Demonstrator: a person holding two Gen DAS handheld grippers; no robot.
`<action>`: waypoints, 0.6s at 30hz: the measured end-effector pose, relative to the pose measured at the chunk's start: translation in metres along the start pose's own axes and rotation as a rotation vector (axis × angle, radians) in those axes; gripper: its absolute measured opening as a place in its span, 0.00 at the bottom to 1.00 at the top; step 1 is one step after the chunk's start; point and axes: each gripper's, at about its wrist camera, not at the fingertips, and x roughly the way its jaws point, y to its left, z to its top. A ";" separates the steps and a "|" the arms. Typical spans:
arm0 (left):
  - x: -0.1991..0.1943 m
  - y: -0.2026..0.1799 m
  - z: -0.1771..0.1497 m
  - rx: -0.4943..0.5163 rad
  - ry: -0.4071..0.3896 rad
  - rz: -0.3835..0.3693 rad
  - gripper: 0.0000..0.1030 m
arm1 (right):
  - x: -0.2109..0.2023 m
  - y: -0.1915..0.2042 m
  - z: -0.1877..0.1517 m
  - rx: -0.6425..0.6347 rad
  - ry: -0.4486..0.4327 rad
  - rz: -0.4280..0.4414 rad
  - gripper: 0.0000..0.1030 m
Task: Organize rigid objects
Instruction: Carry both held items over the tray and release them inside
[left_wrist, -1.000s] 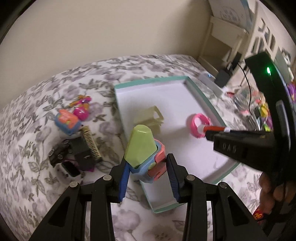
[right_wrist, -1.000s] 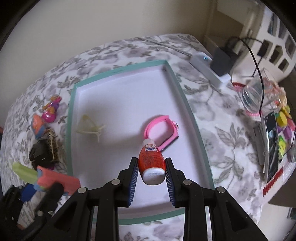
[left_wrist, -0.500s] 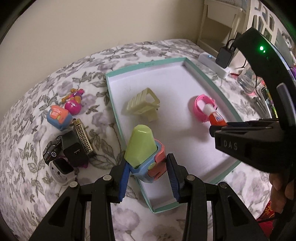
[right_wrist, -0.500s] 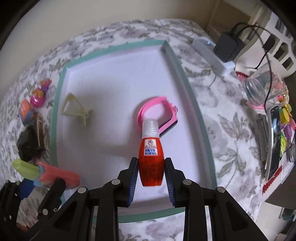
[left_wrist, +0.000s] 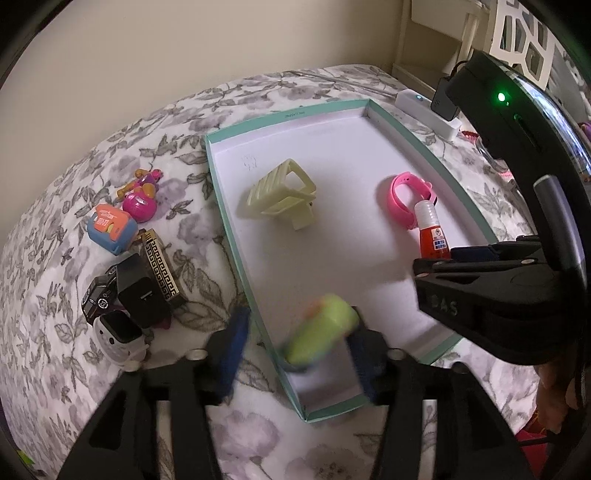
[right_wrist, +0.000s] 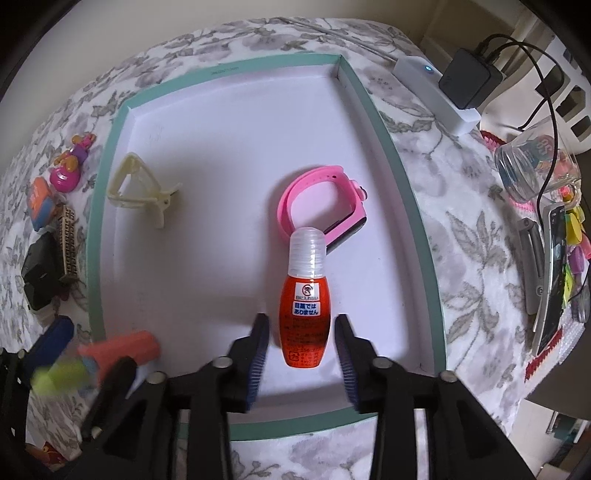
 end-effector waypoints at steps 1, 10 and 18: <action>-0.001 0.001 0.000 -0.004 -0.005 -0.002 0.60 | -0.002 0.000 0.000 -0.001 -0.004 0.001 0.45; -0.013 0.007 0.005 -0.035 -0.040 -0.011 0.60 | -0.037 0.002 0.005 0.003 -0.095 0.014 0.46; -0.029 0.019 0.010 -0.086 -0.086 -0.002 0.61 | -0.063 -0.003 0.005 0.031 -0.192 0.028 0.46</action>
